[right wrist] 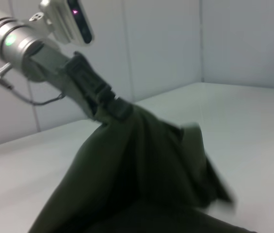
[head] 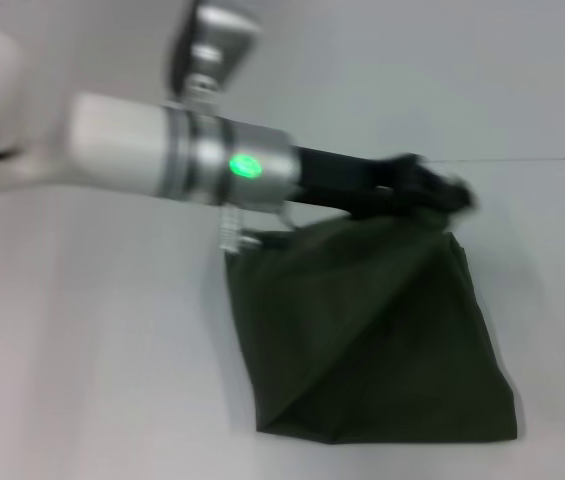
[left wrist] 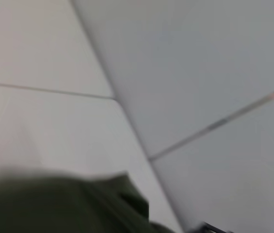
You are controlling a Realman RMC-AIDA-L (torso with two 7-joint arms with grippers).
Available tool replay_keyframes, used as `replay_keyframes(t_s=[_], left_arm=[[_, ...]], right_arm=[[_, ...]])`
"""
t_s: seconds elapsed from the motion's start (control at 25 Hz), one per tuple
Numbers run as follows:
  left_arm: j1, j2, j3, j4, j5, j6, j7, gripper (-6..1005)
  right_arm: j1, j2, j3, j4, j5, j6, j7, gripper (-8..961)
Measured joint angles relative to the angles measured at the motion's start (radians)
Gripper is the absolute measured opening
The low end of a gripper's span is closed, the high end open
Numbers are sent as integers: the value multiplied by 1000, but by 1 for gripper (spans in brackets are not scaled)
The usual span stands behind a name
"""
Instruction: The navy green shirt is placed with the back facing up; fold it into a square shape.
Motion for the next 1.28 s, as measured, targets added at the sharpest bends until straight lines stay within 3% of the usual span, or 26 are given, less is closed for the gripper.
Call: replay_keyframes(t_s=[0.2, 0.44, 0.68, 0.8, 0.96, 1.28], left_arm=[[-65, -7, 97, -298, -136, -172, 145, 45], [-10, -8, 91, -385, -180, -202, 207, 45], [69, -8, 92, -347, -250, -74, 238, 173], [127, -2, 92, -237, -361, 96, 262, 309], [207, 4, 92, -111, -489, 211, 325, 443], [334, 11, 131, -65, -497, 177, 790, 613]], right_arm=[[-5, -7, 12, 0, 0, 17, 20, 924], [-2, -9, 10, 0, -3, 31, 35, 925], [0, -10, 10, 3, -4, 41, 43, 925], [6, -11, 15, 3, 1, 48, 66, 925], [20, -11, 20, 2, 41, 99, 179, 925], [118, -46, -35, -5, 59, 166, 600, 925]])
